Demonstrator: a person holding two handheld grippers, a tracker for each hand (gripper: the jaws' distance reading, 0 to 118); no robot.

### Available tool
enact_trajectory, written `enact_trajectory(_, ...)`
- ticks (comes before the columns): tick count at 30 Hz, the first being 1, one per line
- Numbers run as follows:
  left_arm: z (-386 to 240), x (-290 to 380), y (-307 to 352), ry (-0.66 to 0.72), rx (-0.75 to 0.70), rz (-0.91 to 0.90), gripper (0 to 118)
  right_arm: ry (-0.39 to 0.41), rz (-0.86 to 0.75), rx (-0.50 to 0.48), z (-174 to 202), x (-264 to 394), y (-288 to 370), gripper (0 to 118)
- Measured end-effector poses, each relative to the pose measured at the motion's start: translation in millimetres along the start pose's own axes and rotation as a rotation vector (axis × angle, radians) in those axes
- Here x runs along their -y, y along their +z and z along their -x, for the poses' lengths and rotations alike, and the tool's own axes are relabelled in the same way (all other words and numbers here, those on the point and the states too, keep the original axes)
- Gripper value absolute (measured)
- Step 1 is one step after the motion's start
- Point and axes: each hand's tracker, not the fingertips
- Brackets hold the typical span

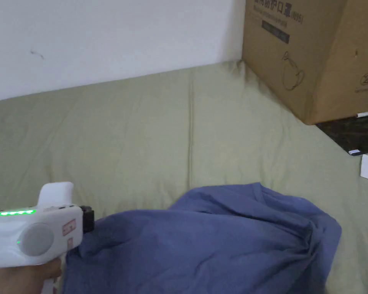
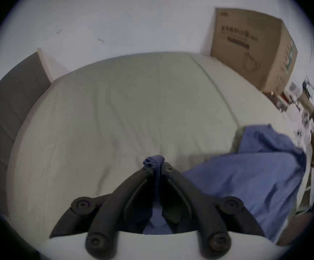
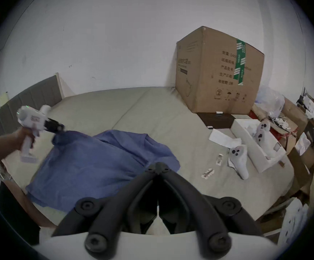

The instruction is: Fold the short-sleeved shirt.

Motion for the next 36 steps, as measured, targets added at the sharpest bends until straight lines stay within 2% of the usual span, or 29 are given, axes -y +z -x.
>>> enact_trajectory(4,24.8,-10.2,36.7,0.009,-0.033,-0.079,6,0.046,0.031,-0.006,-12.6,16.5,-4.2,0)
enact_trajectory(7,38.5,-14.4,51.5,0.055,-0.036,-0.089,6,-0.061,0.139,-0.054,-31.0,26.2,-36.6,0)
enact_trajectory(8,41.8,-14.9,55.1,0.060,-0.035,-0.091,6,-0.073,0.164,-0.073,-36.1,29.4,-51.8,12)
enact_trajectory(9,43.7,-15.0,58.3,0.059,-0.034,-0.089,6,-0.072,0.179,-0.093,-39.0,31.5,-68.2,43)
enact_trajectory(12,41.0,-12.9,66.2,0.034,-0.032,-0.082,6,-0.113,0.279,-0.115,-42.5,34.9,-122.3,89)
enact_trajectory(13,40.7,-11.0,67.2,0.026,-0.028,-0.077,6,-0.125,0.294,-0.120,-42.4,34.7,-134.1,118)
enact_trajectory(15,37.2,-8.2,68.7,0.010,-0.026,-0.071,6,-0.232,0.314,-0.132,-41.9,31.0,-155.1,113)
enact_trajectory(16,36.7,-6.1,69.1,0.006,-0.025,-0.068,6,-0.288,0.345,-0.170,-40.2,30.3,-165.0,111)
enact_trajectory(17,36.0,-3.7,70.0,0.006,-0.028,-0.071,6,-0.304,0.365,-0.217,-39.1,31.0,-172.9,107)
enact_trajectory(18,37.9,-3.5,68.4,0.011,-0.031,-0.074,6,-0.295,0.377,-0.231,-36.5,31.5,-179.9,95)
enact_trajectory(19,38.0,-2.9,69.4,0.018,-0.030,-0.074,6,-0.256,0.367,-0.216,-32.5,31.2,-182.0,43)
enact_trajectory(20,38.0,-2.3,71.6,0.033,-0.027,-0.072,6,-0.182,0.365,-0.205,-25.9,31.9,-181.2,0)
enact_trajectory(21,37.6,-1.6,75.9,0.053,-0.019,-0.075,6,-0.126,0.355,-0.151,-19.8,28.0,-176.8,0)
enact_trajectory(24,38.2,-2.3,96.9,0.053,-0.016,-0.094,6,-0.164,0.289,-0.195,-12.3,14.8,-153.8,0)
enact_trajectory(26,43.7,-5.1,117.3,0.056,-0.012,-0.118,6,-0.140,0.215,-0.177,-9.6,-4.5,-134.8,0)
enact_trajectory(32,66.4,-28.6,226.1,0.056,-0.073,-0.326,6,-0.026,0.007,-0.211,17.7,-76.8,-48.1,0)
enact_trajectory(36,90.8,-43.8,308.3,0.042,-0.118,-0.435,6,-0.019,-0.148,-0.208,35.4,-134.6,16.7,0)
